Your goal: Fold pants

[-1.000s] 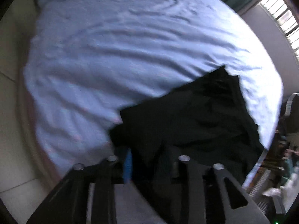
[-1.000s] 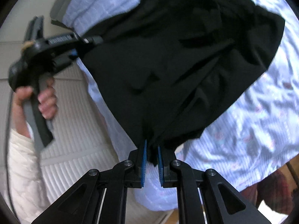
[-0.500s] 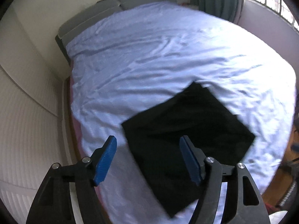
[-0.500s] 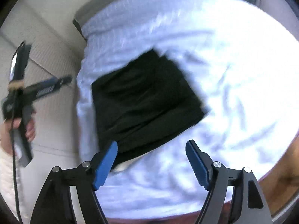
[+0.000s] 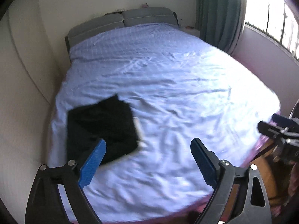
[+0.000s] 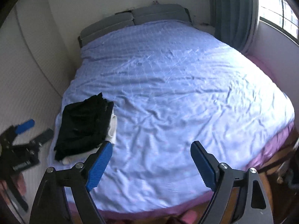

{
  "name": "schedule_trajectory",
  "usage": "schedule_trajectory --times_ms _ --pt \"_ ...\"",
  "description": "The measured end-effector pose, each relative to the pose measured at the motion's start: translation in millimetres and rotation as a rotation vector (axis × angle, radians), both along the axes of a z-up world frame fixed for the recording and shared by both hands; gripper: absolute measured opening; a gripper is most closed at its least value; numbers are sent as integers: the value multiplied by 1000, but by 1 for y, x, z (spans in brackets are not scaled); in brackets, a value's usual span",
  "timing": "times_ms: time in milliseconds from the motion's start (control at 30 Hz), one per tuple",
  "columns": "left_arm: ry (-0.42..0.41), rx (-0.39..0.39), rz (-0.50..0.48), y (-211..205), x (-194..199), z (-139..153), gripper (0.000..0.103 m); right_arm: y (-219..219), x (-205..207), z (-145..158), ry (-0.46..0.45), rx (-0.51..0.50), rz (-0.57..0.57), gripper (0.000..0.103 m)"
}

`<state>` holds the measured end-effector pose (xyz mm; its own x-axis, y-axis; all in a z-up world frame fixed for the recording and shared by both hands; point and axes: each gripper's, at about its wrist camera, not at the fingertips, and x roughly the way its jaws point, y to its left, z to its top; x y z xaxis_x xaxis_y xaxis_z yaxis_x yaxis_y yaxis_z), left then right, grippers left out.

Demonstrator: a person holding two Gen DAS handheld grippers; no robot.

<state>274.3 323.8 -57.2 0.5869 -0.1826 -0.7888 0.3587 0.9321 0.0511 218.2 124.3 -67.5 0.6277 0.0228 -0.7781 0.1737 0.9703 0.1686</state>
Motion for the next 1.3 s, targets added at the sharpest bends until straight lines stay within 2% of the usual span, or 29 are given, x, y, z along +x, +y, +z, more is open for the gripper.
schedule_trajectory --times_ms 33,133,267,367,467,567,900,1000,1300 --pt "11 -29 22 -15 -10 3 95 -12 -6 5 -8 -13 22 87" --pt "16 -51 44 -41 -25 8 95 -40 -20 14 -8 -51 53 87" --pt "-25 -5 41 -74 -37 8 96 -75 -42 23 -25 -54 47 87" --pt "-20 -24 31 -96 -45 6 96 -94 -55 27 -38 -62 31 87" --pt "-27 -6 28 -121 -55 9 96 -117 -66 33 -62 -87 10 87" --pt "-38 -4 26 -143 -65 15 96 -144 -72 38 -64 -65 19 87" --pt "-119 -76 147 -223 -109 48 98 -231 -95 62 -138 -71 127 87" --pt "-126 -94 159 -239 -118 54 98 -255 -103 67 -152 -67 139 87" --pt "-143 -83 159 -279 -139 64 98 -295 -120 71 -164 -65 161 87"
